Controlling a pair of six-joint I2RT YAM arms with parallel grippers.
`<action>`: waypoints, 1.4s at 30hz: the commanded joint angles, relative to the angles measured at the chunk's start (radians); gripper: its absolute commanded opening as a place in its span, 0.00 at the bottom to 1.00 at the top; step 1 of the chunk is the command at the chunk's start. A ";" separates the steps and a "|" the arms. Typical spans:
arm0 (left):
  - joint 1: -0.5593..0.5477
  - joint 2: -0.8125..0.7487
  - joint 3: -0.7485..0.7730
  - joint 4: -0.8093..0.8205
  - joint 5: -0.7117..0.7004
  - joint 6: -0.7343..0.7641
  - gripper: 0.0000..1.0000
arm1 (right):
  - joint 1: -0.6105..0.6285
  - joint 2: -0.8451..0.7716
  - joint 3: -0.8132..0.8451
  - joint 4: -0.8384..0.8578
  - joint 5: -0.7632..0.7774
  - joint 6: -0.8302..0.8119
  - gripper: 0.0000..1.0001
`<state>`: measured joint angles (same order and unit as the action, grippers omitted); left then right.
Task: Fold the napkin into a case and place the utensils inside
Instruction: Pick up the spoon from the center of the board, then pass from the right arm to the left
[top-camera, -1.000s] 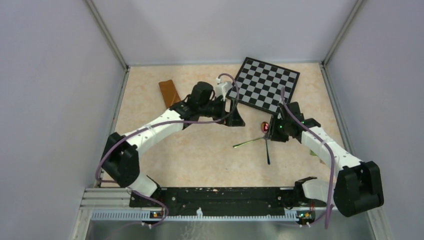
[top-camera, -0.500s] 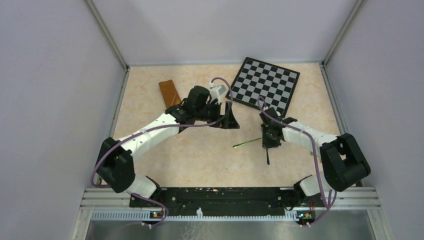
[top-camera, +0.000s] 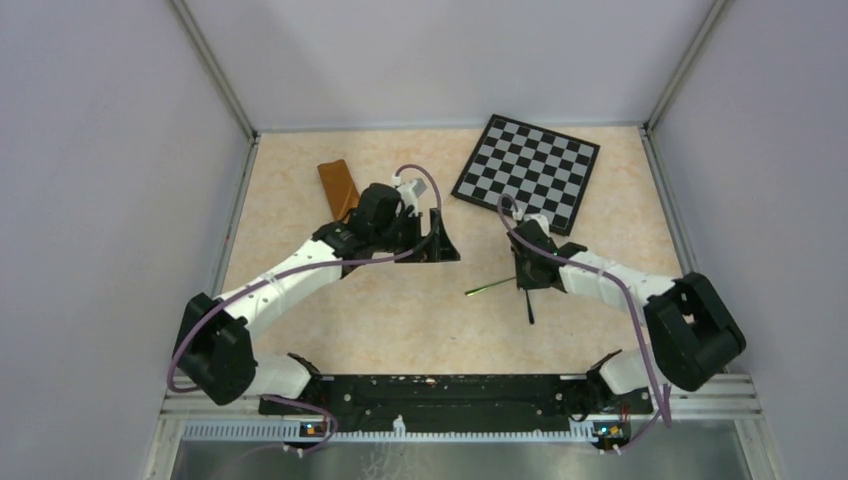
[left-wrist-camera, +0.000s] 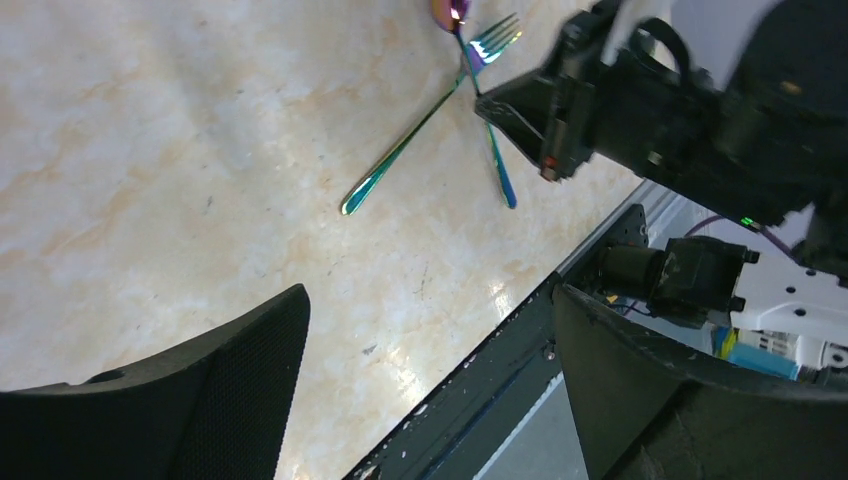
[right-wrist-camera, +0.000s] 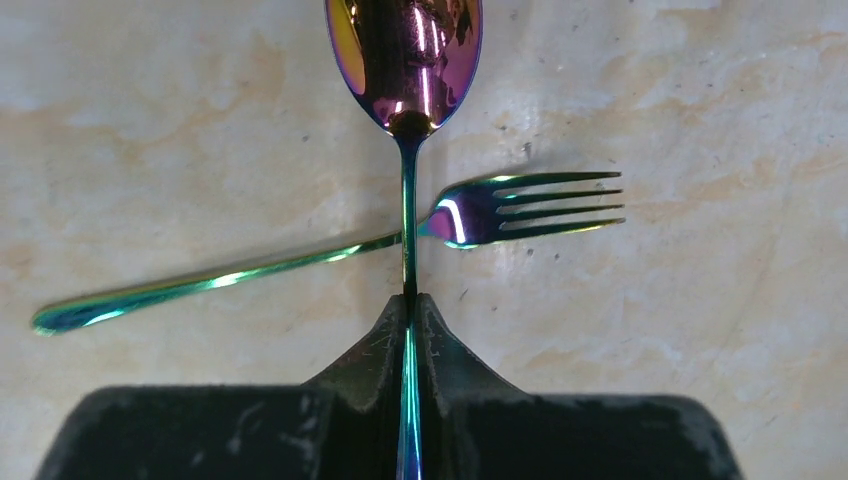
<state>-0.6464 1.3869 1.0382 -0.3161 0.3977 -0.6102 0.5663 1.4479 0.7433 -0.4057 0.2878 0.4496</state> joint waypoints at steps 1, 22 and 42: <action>0.041 -0.115 -0.084 0.090 -0.027 -0.103 0.95 | 0.040 -0.192 -0.026 0.077 -0.042 -0.046 0.00; 0.132 0.089 -0.077 0.452 0.069 -0.120 0.79 | 0.198 -0.219 0.026 0.328 -0.390 -0.020 0.00; 0.238 0.025 -0.078 0.328 0.119 0.096 0.31 | 0.262 -0.121 0.123 0.389 -0.416 -0.048 0.00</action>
<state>-0.4427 1.4830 0.9455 0.0013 0.4831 -0.6006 0.8051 1.3098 0.7986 -0.0731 -0.1192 0.4255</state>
